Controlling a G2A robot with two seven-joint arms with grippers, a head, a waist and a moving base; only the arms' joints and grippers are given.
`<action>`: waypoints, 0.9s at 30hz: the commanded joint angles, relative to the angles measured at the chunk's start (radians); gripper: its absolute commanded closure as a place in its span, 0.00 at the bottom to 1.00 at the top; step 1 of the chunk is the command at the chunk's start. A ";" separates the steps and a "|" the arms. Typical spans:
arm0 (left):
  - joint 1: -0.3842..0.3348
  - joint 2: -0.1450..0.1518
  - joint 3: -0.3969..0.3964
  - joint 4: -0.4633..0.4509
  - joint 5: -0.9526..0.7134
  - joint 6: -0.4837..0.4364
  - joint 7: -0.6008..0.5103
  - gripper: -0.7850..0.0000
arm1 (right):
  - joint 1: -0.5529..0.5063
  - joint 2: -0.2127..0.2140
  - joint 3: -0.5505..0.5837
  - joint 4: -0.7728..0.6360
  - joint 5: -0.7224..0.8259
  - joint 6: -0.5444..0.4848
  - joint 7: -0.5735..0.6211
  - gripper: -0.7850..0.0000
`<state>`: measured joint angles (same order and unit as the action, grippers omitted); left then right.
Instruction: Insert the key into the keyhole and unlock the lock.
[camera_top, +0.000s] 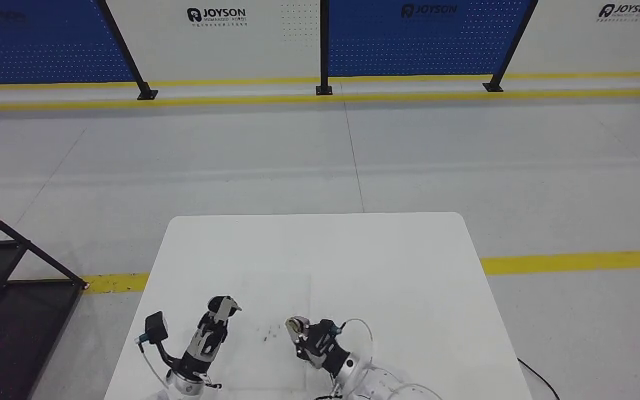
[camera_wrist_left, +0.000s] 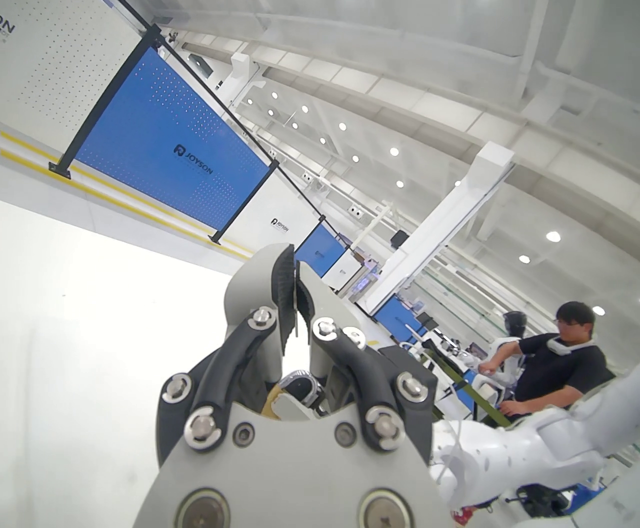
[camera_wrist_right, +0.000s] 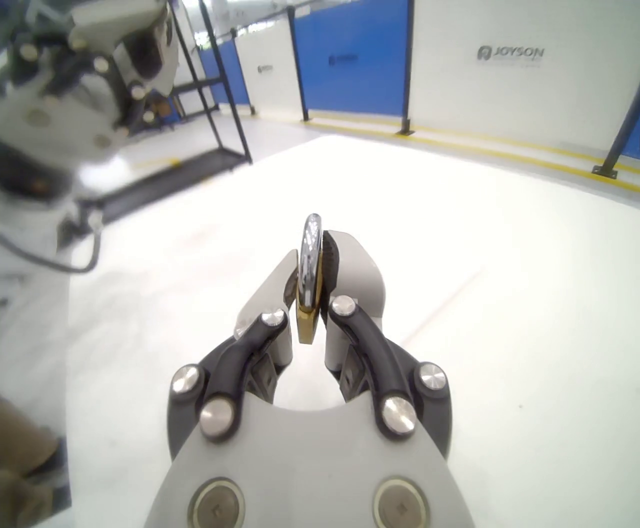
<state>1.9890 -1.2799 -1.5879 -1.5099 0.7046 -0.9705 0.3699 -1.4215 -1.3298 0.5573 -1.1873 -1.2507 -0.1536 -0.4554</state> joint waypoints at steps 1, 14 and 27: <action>0.003 0.008 -0.033 0.019 0.000 -0.042 -0.023 1.00 | 0.011 -0.005 -0.014 0.019 -0.027 -0.011 0.026 1.00; 0.031 0.023 -0.066 0.003 -0.030 -0.042 -0.040 1.00 | 0.030 -0.039 -0.052 0.064 -0.066 0.038 0.140 0.82; 0.031 0.023 -0.066 0.003 -0.030 -0.042 -0.040 1.00 | 0.022 -0.051 -0.055 0.076 -0.097 0.054 0.141 0.56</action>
<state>2.0199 -1.2573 -1.6536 -1.5070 0.6750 -1.0123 0.3304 -1.3981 -1.3812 0.5012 -1.1098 -1.3448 -0.1015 -0.3154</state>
